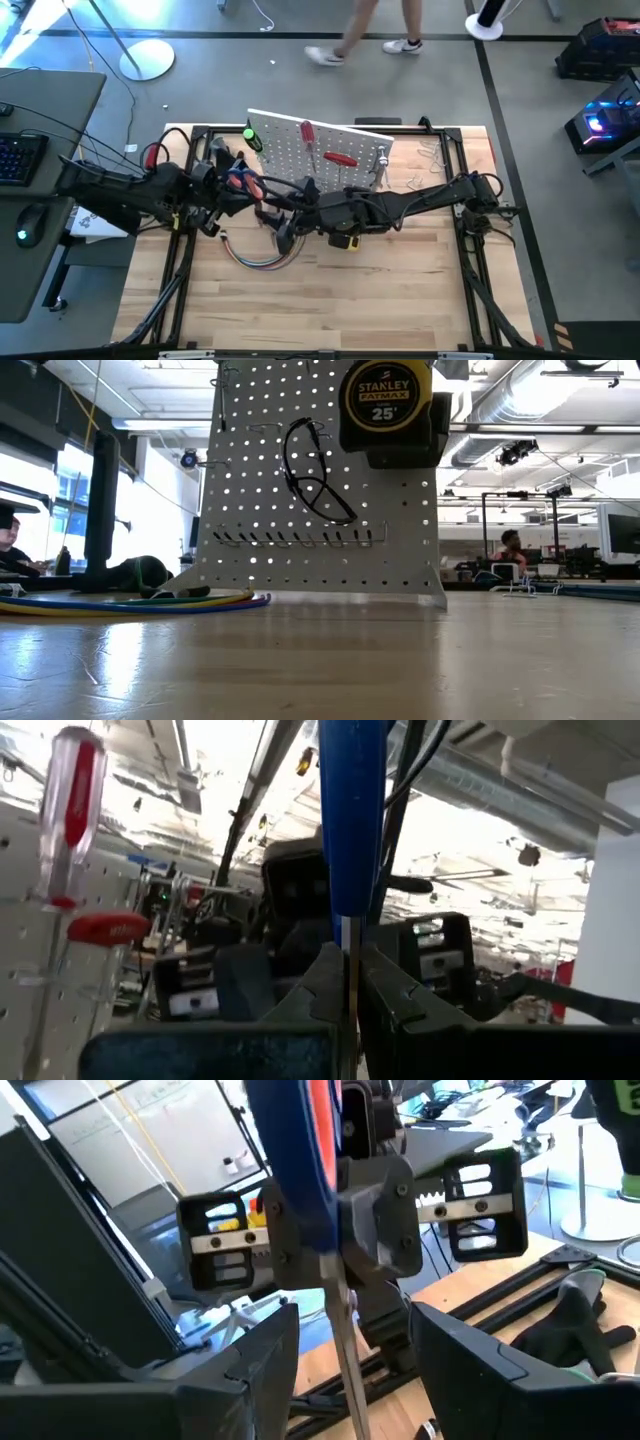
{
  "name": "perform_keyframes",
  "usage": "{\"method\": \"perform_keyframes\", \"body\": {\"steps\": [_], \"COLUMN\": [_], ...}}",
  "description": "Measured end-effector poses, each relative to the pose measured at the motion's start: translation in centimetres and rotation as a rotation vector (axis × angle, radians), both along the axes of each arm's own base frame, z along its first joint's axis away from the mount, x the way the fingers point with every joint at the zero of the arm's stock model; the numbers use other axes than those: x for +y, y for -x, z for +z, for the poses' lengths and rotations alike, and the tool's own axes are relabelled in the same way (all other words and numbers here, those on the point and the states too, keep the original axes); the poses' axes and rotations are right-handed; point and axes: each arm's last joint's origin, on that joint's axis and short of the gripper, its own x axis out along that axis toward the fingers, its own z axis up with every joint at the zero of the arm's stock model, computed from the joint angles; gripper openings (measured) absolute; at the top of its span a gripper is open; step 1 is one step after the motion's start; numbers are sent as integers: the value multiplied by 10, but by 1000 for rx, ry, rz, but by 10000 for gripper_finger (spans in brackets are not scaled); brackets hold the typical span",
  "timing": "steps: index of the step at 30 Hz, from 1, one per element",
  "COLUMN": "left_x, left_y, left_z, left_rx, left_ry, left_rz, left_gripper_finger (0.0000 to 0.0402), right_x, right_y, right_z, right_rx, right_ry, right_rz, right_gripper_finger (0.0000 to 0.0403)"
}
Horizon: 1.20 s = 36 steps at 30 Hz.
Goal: Hang tools onto peg board
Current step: Hang the scissors on the peg board
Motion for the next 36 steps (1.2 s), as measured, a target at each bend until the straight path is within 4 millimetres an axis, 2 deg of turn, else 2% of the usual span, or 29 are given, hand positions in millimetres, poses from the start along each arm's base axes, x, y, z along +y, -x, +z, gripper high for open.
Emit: {"method": "perform_keyframes", "body": {"steps": [4,7,17,21,23,31,36], "left_x": [-1,-2,-1,-1,0,2,2], "left_y": [-7,-13,-16,-13,-9,-3,-3], "left_z": [6,5,2,4,6,6,6], "left_rx": [2,20,36,38,35,58,75], "left_ry": [-14,-15,7,1,4,-3,85], "left_rz": [8,8,44,47,50,77,38], "left_gripper_finger": [3,3,1,1,1,3,39], "right_x": [-3,-6,-7,-5,-3,-5,-6], "right_y": [-1,-2,-1,0,1,3,4], "right_z": [0,2,3,4,4,5,6], "right_rx": [12,-3,2,9,14,29,29], "right_ry": [36,68,122,125,128,121,101], "right_rz": [3,0,22,34,41,48,70], "right_gripper_finger": [185,169,68,61,22,18,18]}}
